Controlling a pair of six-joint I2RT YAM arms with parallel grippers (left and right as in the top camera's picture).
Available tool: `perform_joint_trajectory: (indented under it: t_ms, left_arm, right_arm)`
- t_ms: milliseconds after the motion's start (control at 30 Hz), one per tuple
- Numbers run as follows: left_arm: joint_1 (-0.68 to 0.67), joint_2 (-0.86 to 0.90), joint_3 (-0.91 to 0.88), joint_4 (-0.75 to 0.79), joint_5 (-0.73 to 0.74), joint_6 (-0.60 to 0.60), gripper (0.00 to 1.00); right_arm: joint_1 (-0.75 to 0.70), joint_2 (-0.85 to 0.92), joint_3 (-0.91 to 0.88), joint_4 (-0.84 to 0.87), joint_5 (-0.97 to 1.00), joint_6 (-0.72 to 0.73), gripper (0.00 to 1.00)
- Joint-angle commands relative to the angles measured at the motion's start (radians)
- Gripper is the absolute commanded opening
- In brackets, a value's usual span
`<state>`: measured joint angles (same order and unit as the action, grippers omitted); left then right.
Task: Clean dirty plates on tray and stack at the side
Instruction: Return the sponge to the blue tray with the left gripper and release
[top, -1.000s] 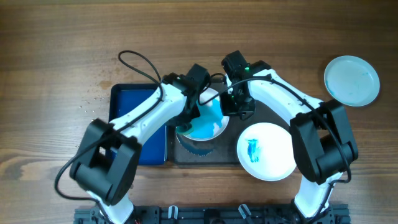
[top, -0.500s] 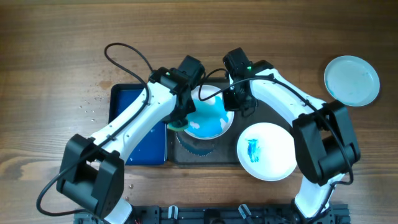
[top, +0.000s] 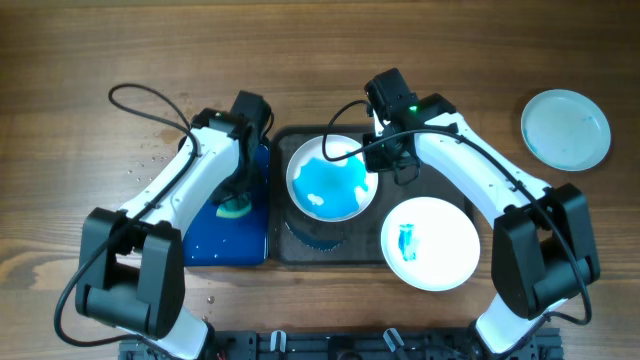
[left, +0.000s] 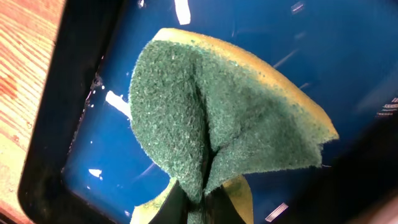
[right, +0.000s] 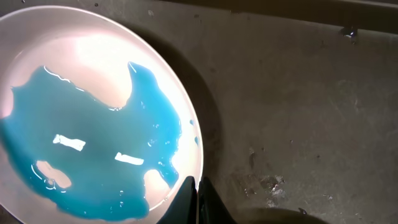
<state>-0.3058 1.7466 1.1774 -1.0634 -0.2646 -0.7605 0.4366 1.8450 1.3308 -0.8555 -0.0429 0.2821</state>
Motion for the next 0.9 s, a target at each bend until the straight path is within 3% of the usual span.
perform_joint_trajectory:
  t_ms: [0, 33, 133, 200, 433, 867]
  left_arm:
    - [0.019, -0.012, -0.076, 0.045, -0.001, 0.034, 0.29]
    - [0.022, -0.012, -0.087, 0.051, -0.001, 0.036, 0.34]
    - [0.024, -0.011, -0.111, 0.06, 0.003, 0.05, 0.72]
    - [0.024, -0.011, -0.113, 0.058, 0.011, 0.05, 1.0]
    - [0.024, -0.011, -0.113, 0.058, 0.059, 0.051, 1.0]
    - [0.024, -0.012, -0.113, 0.058, 0.086, 0.051, 1.0]
  right_arm:
    - [-0.006, -0.022, -0.005, 0.003, 0.02, -0.017, 0.17]
    - [-0.006, -0.022, -0.005, 0.007, 0.021, -0.016, 0.25]
    - [-0.006, -0.018, -0.005, 0.018, 0.02, -0.003, 0.41]
    - [-0.006, -0.015, -0.005, 0.025, 0.019, 0.01, 0.4]
    - [-0.006, 0.031, -0.013, 0.05, 0.016, 0.042, 0.31]
    - [-0.006, 0.123, -0.015, 0.095, 0.001, 0.062, 0.32]
